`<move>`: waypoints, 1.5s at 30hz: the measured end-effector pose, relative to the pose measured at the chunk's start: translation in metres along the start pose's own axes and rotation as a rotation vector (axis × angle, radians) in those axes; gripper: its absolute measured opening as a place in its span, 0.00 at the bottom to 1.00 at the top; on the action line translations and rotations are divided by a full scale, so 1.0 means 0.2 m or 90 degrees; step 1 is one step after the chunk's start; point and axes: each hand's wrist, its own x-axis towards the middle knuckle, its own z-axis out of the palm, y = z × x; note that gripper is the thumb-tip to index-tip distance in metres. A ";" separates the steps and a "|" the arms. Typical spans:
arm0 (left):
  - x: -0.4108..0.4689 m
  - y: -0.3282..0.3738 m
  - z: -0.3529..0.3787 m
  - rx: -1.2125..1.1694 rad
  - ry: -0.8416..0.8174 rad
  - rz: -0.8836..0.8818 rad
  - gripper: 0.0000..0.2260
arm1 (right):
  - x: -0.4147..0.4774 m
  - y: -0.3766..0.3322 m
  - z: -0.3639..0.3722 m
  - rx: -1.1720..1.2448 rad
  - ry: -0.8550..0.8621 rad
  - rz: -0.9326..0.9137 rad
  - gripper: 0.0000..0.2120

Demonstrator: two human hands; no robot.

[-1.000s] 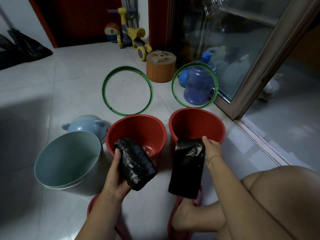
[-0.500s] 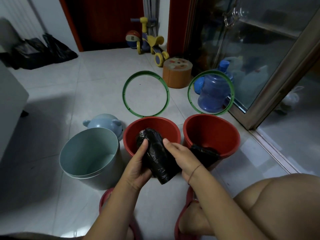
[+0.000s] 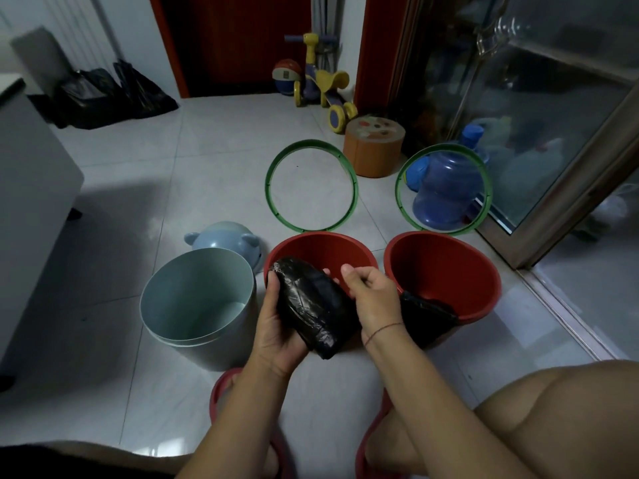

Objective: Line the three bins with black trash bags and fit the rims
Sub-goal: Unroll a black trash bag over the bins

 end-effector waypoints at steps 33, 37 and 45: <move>-0.03 -0.03 -0.13 -0.119 -0.150 0.094 0.37 | 0.12 0.02 0.07 -0.001 -0.012 -0.087 0.13; -0.06 0.02 -0.15 -0.135 -0.190 0.101 0.34 | 0.18 0.00 0.05 0.007 0.010 -0.118 0.12; -0.16 0.15 -0.23 -0.176 -0.127 0.193 0.31 | 0.46 -0.06 0.00 -0.055 0.040 -0.127 0.13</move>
